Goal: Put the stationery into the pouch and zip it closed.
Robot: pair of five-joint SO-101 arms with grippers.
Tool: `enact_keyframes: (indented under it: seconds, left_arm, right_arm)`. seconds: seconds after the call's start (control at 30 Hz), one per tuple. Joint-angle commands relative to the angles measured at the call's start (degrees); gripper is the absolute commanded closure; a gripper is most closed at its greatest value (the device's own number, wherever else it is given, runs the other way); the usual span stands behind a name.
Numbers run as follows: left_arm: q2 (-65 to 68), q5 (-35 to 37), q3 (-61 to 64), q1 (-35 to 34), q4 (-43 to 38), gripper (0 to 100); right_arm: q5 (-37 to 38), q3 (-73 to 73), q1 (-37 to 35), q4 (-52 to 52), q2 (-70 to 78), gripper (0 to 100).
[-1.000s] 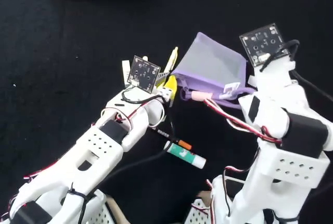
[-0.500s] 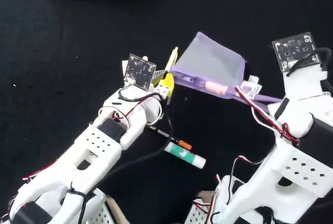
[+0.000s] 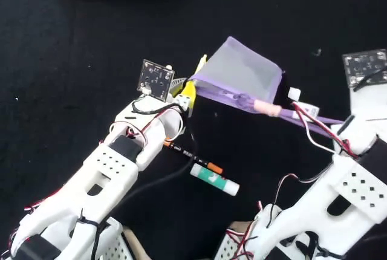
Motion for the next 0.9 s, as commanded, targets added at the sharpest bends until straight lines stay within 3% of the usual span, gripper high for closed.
enact_keyframes:
  seconds: [0.0,0.27,0.87]
  left_arm:
    - [-0.62,-0.18,-1.36,-1.71,-1.05,97]
    - [-0.62,-0.18,-1.36,-1.71,-1.05,97]
    - [-0.62,-0.09,-1.36,-2.42,-1.05,97]
  right_arm:
    - [2.46,-0.57,4.22,-2.11,-1.19,98.7]
    - [3.43,-0.57,9.67,-5.01,-1.19,98.7]
    - [3.87,-4.26,13.01,-5.63,-1.19,98.7]
